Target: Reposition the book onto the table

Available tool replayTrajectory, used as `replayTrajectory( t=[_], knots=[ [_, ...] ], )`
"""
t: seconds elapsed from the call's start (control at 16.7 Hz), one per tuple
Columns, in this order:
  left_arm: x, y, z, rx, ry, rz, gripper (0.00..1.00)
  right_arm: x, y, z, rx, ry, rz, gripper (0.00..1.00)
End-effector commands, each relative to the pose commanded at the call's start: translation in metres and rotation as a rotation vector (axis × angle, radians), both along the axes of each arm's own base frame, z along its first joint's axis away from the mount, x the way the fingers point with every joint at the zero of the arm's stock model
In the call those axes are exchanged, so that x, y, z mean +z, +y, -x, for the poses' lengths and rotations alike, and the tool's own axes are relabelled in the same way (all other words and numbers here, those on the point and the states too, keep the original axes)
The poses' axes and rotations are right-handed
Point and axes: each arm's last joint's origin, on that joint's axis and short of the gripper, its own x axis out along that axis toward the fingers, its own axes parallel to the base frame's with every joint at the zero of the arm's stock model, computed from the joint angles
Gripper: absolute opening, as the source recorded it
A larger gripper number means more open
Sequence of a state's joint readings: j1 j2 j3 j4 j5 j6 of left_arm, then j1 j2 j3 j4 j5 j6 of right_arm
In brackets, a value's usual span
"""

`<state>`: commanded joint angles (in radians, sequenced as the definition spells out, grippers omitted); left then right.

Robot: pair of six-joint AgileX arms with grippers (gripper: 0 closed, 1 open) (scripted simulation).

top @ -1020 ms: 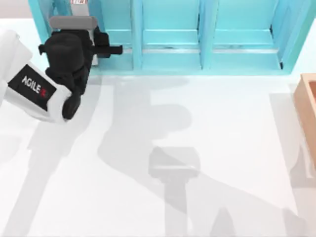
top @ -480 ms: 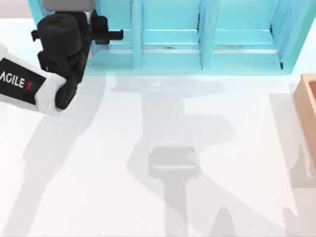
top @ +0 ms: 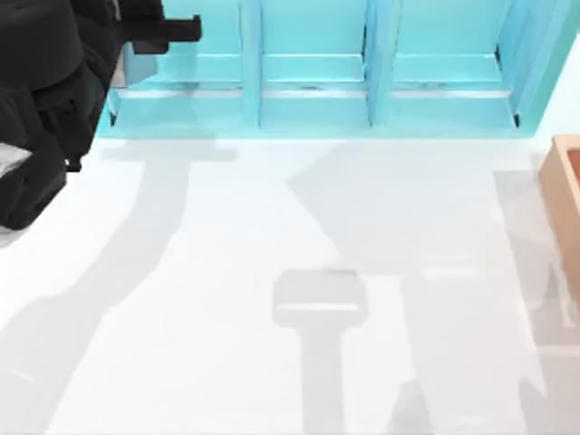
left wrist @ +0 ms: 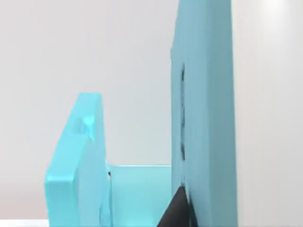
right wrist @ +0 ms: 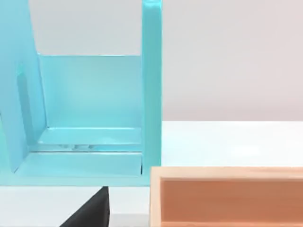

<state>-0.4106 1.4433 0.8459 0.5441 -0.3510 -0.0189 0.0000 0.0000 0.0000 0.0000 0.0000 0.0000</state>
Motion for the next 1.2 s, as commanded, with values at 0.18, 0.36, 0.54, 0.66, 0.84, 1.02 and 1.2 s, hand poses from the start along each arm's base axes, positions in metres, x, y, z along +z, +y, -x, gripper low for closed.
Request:
replayTrajectory(
  t=[0.18,0.36,0.54,0.66,0.84,1.02,1.2],
  knots=[
    [0.01,0.006,0.037,-0.005,0.021,-0.012,0.0,0.0,0.0,0.0,0.0,0.0,0.0,1.0],
    [0.01,0.009,0.053,-0.007,0.038,-0.022,0.0,0.0,0.0,0.0,0.0,0.0,0.0,1.0],
    [0.01,0.009,0.053,-0.007,0.039,-0.023,0.0,0.0,0.0,0.0,0.0,0.0,0.0,1.0],
    [0.008,0.01,0.052,-0.003,0.044,-0.027,0.0,0.0,0.0,0.0,0.0,0.0,0.0,1.0],
    [0.007,-0.001,0.048,0.002,0.057,0.026,0.0,0.0,0.0,0.0,0.0,0.0,0.0,1.0],
    [0.0,-0.025,0.041,0.026,0.1,0.148,0.0,0.0,0.0,0.0,0.0,0.0,0.0,1.0],
    [-0.017,-0.06,0.034,0.077,0.161,0.332,0.0,0.0,0.0,0.0,0.0,0.0,0.0,1.0]
  ],
)
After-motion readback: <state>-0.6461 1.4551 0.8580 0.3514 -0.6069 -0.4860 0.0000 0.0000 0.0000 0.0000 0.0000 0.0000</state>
